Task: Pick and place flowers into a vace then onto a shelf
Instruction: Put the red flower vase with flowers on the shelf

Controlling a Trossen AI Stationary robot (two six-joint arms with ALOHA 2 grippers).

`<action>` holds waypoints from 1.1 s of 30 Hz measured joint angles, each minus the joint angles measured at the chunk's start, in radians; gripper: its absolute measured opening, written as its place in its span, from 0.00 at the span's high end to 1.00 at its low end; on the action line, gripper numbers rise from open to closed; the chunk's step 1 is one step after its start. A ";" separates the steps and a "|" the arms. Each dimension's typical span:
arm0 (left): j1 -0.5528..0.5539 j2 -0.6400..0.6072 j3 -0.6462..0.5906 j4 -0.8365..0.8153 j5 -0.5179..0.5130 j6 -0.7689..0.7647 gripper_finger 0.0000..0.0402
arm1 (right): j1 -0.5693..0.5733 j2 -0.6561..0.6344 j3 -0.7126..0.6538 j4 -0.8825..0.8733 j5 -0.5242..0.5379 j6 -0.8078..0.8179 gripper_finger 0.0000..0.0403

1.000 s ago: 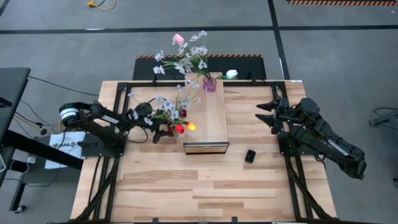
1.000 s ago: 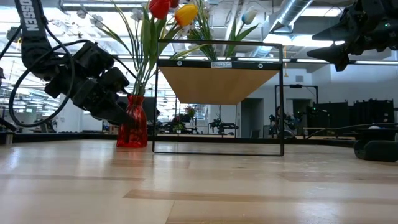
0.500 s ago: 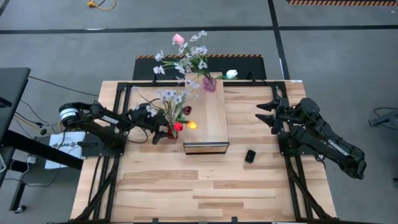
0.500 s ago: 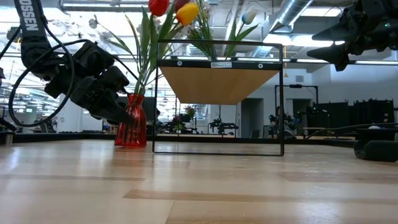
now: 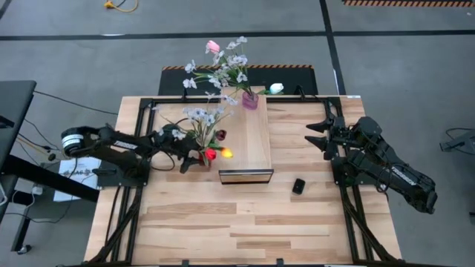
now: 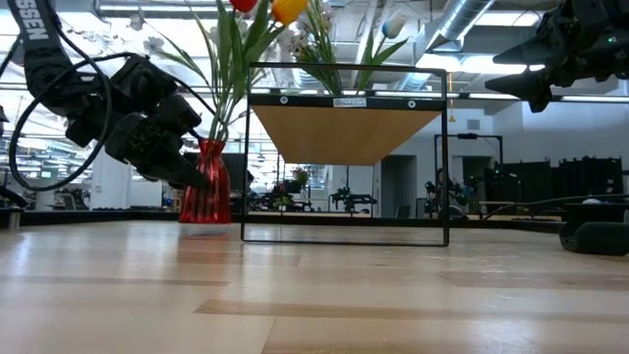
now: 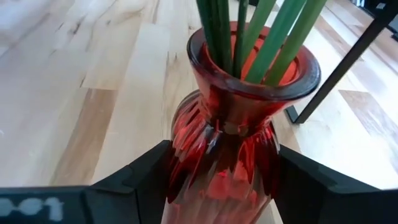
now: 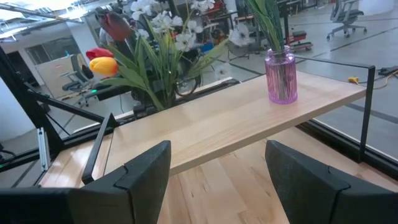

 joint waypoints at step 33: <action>-0.137 -0.733 0.000 -0.462 -0.026 -0.160 0.46 | 0.000 0.000 0.000 -0.001 0.000 0.000 0.37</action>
